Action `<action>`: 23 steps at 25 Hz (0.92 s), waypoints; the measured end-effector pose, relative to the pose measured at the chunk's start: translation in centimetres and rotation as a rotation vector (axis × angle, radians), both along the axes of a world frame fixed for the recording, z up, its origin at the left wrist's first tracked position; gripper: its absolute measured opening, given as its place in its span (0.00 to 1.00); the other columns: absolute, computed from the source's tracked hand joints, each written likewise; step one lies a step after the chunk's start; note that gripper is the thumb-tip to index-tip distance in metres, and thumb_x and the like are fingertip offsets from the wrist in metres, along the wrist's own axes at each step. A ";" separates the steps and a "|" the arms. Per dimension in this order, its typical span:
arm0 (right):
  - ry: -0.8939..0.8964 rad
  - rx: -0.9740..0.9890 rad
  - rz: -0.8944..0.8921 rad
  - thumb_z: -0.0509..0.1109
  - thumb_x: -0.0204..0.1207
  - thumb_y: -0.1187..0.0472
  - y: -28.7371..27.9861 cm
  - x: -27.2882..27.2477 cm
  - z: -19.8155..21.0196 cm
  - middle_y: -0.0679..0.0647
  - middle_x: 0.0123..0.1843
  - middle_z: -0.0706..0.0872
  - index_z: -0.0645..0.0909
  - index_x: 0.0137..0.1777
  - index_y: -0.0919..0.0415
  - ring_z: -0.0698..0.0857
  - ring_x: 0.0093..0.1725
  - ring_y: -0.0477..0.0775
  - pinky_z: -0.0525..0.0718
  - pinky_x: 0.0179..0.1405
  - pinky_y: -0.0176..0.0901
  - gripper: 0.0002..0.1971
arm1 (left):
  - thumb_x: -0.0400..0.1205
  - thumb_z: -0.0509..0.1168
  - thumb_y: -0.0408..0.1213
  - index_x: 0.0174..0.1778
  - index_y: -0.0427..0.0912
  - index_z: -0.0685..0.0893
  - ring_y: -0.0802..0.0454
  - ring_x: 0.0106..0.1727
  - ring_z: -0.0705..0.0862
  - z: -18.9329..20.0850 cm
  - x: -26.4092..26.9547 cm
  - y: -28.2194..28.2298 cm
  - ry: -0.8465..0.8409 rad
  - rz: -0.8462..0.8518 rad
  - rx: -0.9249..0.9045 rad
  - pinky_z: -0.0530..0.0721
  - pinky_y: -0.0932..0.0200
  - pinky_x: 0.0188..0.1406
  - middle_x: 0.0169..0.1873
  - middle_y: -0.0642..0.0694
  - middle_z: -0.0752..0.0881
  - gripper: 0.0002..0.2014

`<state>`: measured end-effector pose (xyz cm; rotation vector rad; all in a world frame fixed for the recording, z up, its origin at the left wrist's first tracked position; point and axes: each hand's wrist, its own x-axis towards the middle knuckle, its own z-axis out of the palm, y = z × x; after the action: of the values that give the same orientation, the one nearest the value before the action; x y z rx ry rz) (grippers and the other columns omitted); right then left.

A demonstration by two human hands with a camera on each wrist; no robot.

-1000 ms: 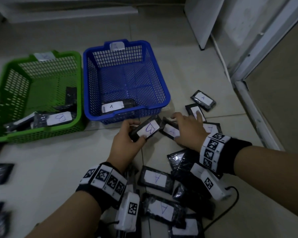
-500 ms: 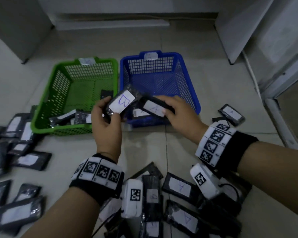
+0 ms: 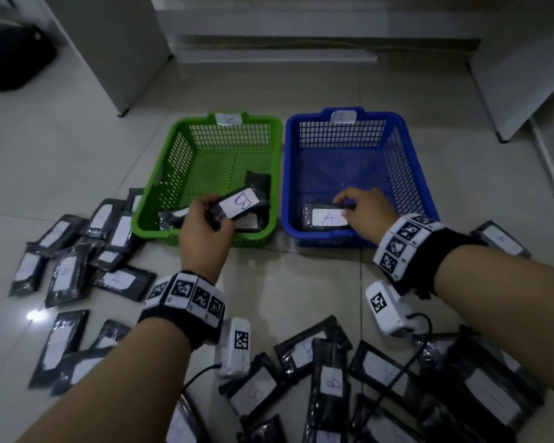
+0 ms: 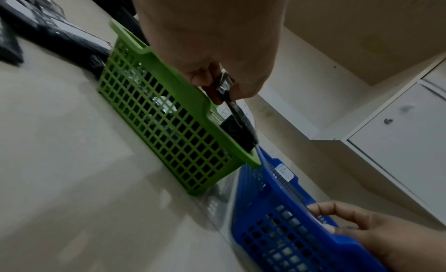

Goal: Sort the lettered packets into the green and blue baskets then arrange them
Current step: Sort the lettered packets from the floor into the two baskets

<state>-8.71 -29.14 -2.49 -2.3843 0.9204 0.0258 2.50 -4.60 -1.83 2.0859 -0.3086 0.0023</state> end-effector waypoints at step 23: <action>-0.295 -0.210 0.210 0.65 0.73 0.74 1.8 -11.8 -0.8 0.61 0.65 0.81 0.81 0.69 0.61 0.76 0.65 0.64 0.70 0.68 0.43 0.23 | 0.76 0.65 0.37 0.68 0.46 0.78 0.36 0.71 0.70 -0.4 -3.4 -2.6 -0.320 -0.251 0.448 0.70 0.43 0.69 0.71 0.38 0.71 0.22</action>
<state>-20.46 -27.30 -3.31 -2.5772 0.5552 -0.3477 -0.89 -7.24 -2.26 2.4737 -0.8276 0.1281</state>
